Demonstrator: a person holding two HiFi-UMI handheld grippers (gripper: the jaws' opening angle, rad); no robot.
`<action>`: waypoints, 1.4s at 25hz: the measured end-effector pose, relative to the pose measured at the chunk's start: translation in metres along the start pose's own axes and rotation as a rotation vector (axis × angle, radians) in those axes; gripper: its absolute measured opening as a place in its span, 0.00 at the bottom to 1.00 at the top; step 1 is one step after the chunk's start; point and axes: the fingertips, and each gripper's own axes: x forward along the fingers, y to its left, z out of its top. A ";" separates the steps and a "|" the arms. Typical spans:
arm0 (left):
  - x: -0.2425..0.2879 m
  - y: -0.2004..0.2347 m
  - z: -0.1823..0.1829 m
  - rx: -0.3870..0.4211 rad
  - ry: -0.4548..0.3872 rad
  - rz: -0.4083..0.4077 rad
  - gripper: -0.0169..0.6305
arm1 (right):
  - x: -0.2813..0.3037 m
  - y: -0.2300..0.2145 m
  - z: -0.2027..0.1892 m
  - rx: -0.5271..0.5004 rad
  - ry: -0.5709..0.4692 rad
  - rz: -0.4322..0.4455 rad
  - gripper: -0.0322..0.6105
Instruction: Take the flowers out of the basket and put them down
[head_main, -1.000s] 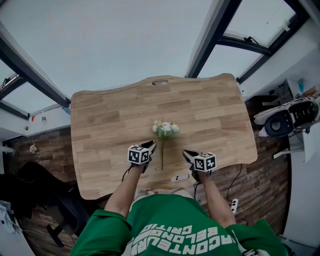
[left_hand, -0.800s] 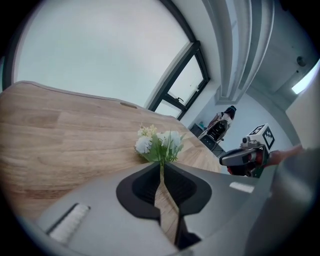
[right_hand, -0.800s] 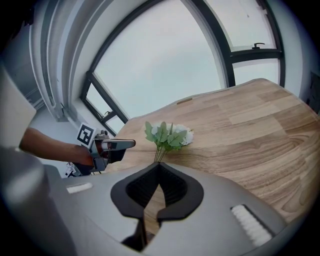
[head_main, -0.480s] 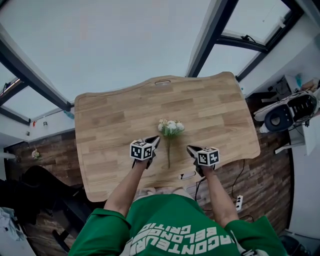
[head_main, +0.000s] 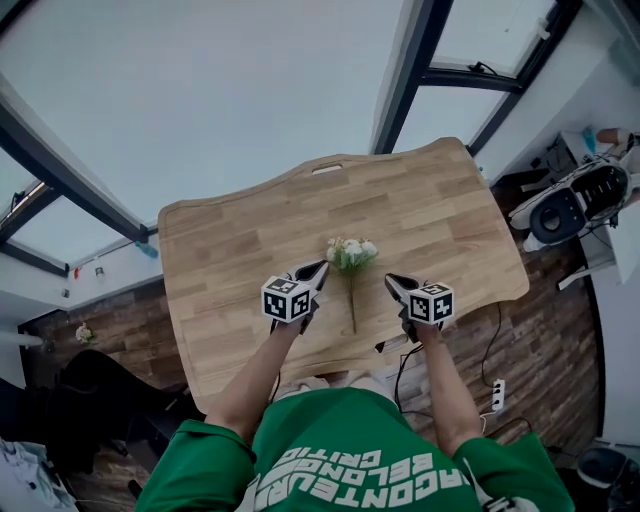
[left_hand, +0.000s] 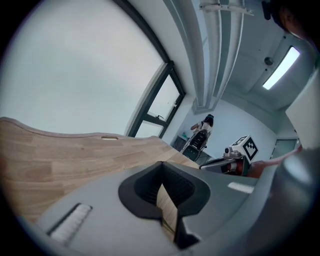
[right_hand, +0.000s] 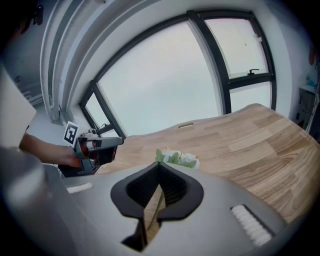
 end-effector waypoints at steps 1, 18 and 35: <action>-0.005 -0.003 0.004 0.009 -0.008 -0.007 0.05 | -0.004 0.003 0.005 -0.006 -0.020 -0.007 0.06; -0.043 -0.033 0.052 0.074 -0.113 -0.071 0.05 | -0.057 0.021 0.017 -0.051 -0.162 -0.092 0.06; -0.054 -0.028 0.039 0.048 -0.111 -0.064 0.05 | -0.067 0.025 0.009 -0.067 -0.167 -0.110 0.06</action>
